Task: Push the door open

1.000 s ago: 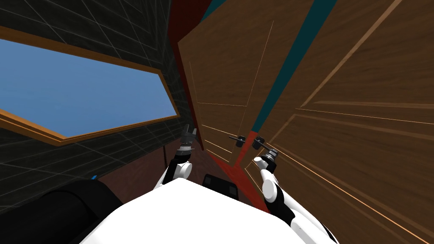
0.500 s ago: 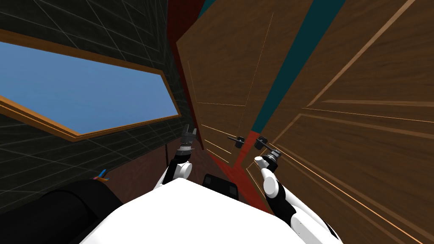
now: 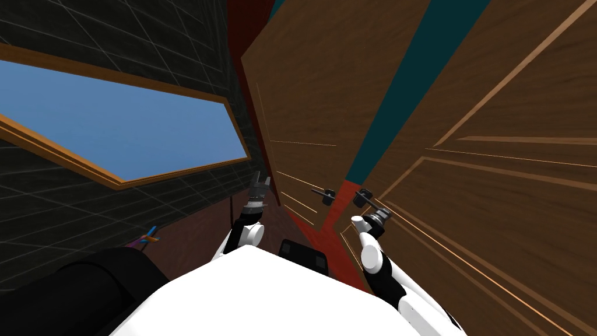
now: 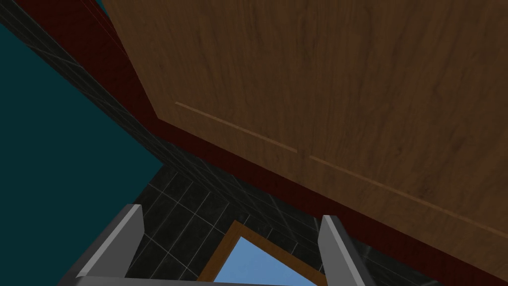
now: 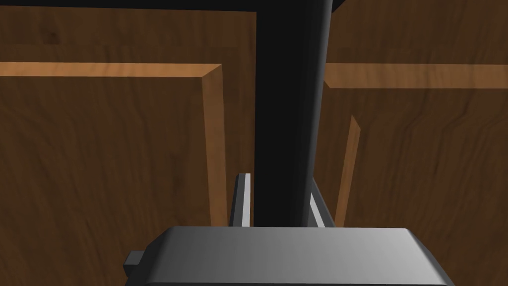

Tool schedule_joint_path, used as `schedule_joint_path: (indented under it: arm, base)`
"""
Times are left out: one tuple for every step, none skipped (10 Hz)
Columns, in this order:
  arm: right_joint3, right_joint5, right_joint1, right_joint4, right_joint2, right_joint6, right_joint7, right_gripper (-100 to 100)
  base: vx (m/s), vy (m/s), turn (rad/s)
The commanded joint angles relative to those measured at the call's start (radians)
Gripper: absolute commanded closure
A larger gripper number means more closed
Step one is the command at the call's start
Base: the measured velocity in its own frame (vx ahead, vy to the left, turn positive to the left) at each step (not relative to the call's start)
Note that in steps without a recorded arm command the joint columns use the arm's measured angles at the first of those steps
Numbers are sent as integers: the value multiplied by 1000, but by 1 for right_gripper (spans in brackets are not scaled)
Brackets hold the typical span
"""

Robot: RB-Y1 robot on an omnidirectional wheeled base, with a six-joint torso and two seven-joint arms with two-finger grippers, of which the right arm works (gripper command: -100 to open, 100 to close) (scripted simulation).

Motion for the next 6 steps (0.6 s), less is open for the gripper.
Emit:
schedule_joint_path:
  arm:
    - [-15, -5, -9, 38, -41, -46, -4, 100]
    - [-27, -12, -12, 41, -43, -60, 5, 100]
    - [-27, -12, -12, 41, -43, -60, 5, 100]
    - [-40, -18, -15, 45, -45, -73, 15, 100]
    - [-40, -18, -15, 45, -45, -73, 15, 100]
    - [-53, -25, -17, 49, -46, -87, 25, 100]
  base:
    - [17, -84, 81]
    - [16, -77, 100]
    - [10, -61, 26]
    - [13, -51, 57]
    - [16, -48, 38]
    - [23, -63, 79]
